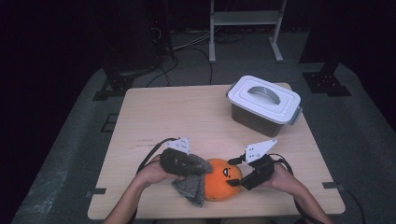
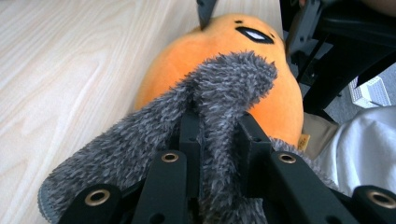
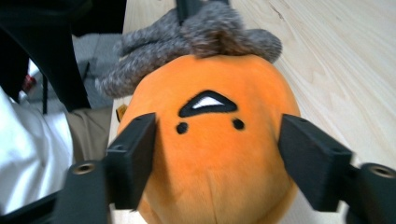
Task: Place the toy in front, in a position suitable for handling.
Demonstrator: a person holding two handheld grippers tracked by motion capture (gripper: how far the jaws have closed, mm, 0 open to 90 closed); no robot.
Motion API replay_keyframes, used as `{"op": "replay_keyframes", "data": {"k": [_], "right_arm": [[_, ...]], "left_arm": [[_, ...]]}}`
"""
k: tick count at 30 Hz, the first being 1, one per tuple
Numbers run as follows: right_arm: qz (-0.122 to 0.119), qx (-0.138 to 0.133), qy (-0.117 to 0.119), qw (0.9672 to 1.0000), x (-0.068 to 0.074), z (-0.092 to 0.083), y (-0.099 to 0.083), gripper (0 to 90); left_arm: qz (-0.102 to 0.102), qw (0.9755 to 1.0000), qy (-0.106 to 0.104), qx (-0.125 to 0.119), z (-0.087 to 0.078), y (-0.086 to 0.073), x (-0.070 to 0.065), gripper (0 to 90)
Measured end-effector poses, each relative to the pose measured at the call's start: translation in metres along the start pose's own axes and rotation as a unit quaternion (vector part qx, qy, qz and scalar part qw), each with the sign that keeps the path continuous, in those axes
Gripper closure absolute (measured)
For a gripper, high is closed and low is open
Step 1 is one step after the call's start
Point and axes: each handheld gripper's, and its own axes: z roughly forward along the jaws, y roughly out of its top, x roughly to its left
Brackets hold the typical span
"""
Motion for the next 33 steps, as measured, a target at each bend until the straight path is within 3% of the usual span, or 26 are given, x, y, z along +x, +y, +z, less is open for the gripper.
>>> {"op": "replay_keyframes", "data": {"k": [4,8,10,12,14,17,20,24,27,29,31,33], "right_arm": [[0.036,0.000,-0.004,0.9993,-0.007,-0.006,-0.007,22.3],[0.069,-0.002,0.016,0.9975,-0.010,-0.005,-0.018,23.2],[0.072,0.002,0.019,0.9972,-0.010,-0.001,-0.020,33.8],[0.037,0.000,0.004,0.9993,-0.006,-0.003,-0.018,44.7],[-0.003,0.001,-0.011,0.9999,0.002,-0.004,-0.012,49.5],[-0.058,0.005,-0.026,0.9980,0.012,-0.005,-0.003,51.4],[-0.090,0.009,-0.041,0.9950,0.019,-0.005,0.005,52.3],[-0.102,0.003,-0.053,0.9933,0.020,-0.013,0.010,53.4],[-0.105,0.005,-0.058,0.9927,0.019,-0.021,0.009,54.7],[-0.112,0.023,-0.064,0.9914,0.019,-0.022,0.006,55.1],[-0.108,0.023,-0.062,0.9919,0.019,-0.023,0.002,55.2],[-0.104,0.022,-0.060,0.9925,0.018,-0.024,-0.002,55.3]], "left_arm": [[-0.001,1.0000,-0.007,0.003,-0.002,-0.006,-0.002,75.3],[-0.008,0.9999,-0.012,-0.005,-0.004,-0.009,-0.001,75.2],[-0.007,0.9999,-0.009,-0.008,-0.004,-0.007,0.000,75.3],[-0.006,0.9998,-0.011,-0.016,-0.006,-0.001,0.000,75.3],[0.000,0.9997,-0.012,-0.022,-0.009,0.007,-0.001,75.3],[0.015,0.9995,-0.009,-0.027,-0.011,0.023,-0.003,75.3],[0.029,0.9994,-0.003,-0.020,-0.011,0.037,-0.006,75.2],[0.033,0.9990,-0.004,-0.030,-0.012,0.045,-0.007,75.2],[0.040,0.9991,0.012,0.011,-0.003,0.042,-0.008,75.3],[0.035,0.9988,0.012,0.031,0.007,0.034,-0.007,75.3],[0.018,0.9997,0.001,0.016,0.009,0.025,-0.004,75.3],[0.016,0.9997,0.002,0.016,0.009,0.022,-0.002,75.3]]}}
